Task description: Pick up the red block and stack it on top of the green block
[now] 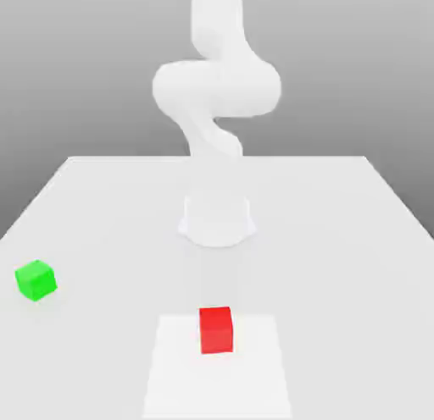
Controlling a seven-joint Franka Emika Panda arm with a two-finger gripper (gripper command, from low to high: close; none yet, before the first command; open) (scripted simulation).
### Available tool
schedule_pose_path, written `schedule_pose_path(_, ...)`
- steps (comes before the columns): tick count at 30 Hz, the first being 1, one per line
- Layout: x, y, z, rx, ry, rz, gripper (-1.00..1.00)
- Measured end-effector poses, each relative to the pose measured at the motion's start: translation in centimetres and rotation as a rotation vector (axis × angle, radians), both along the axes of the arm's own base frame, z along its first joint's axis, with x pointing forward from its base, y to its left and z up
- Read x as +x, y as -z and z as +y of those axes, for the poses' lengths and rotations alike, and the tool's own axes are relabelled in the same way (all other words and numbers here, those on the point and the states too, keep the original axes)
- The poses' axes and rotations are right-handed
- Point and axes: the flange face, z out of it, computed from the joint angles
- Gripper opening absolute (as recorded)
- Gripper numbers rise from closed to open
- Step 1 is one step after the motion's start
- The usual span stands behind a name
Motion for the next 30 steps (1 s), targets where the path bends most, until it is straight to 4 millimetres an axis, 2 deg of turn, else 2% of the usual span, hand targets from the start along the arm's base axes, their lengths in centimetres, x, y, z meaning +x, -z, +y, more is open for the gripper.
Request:
schedule_pose_path(4, 4.1, 9.9, 0.0, -0.017, -0.015, 0.152, 0.0)
schedule_pose_path(6, 5.2, 14.9, 0.0, -0.023, -0.023, 0.226, 0.0)
schedule_pose_path(9, 5.7, 22.4, -0.1, -0.03, -0.036, 0.338, 0.0)
schedule_pose_path(13, 4.4, 32.5, -0.2, -0.034, -0.058, 0.495, 0.0)
schedule_pose_path(17, 0.3, 42.4, -0.2, -0.033, -0.085, 0.667, 0.0)
schedule_pose_path(19, -0.8, 45.4, -0.2, -0.031, -0.091, 0.707, 0.0)
schedule_pose_path(24, -1.2, 50.3, -0.2, -0.031, -0.093, 0.719, 0.0)
schedule_pose_path(25, -1.3, 51.2, -0.2, -0.031, -0.093, 0.719, -1.0)
schedule_pose_path(30, -1.3, 51.2, -0.2, -0.031, -0.093, 0.719, -1.0)
